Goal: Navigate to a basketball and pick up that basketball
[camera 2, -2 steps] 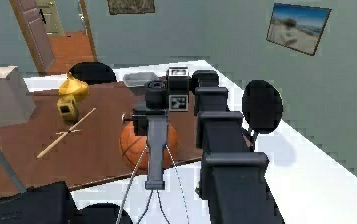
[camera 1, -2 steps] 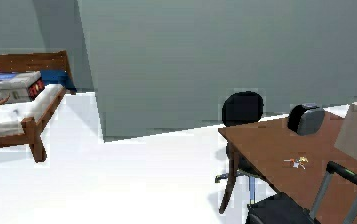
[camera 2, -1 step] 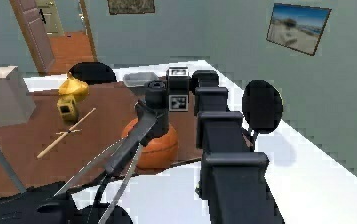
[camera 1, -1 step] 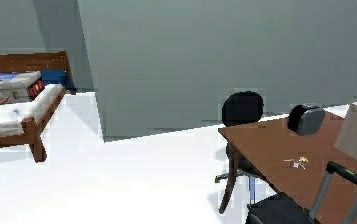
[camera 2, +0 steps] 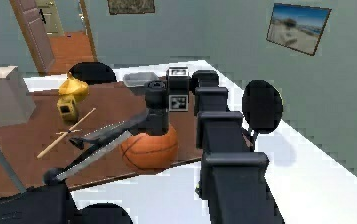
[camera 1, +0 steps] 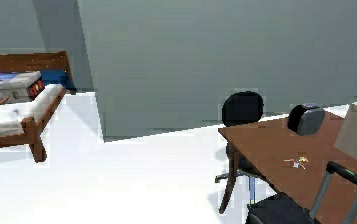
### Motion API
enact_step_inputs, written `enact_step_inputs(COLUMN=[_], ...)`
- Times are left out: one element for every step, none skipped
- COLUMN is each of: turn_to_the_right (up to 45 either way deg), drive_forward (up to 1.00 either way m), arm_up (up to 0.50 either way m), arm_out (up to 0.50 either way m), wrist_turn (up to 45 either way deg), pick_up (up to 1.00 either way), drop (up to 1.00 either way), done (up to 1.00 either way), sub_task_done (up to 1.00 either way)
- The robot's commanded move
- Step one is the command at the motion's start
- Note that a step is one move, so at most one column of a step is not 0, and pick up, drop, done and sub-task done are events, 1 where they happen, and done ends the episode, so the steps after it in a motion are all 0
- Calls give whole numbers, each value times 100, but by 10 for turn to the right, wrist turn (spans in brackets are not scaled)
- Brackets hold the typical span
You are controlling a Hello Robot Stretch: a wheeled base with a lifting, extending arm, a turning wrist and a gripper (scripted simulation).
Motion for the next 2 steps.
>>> enact_step_inputs(turn_to_the_right=[0, 0], drive_forward=[0, 0], arm_up=[0, 0], arm_out=[0, 0], wrist_turn=[450, 240], pick_up=[0, 0], drop=[0, 0], done=[0, 0], sub_task_done=[0, 0])
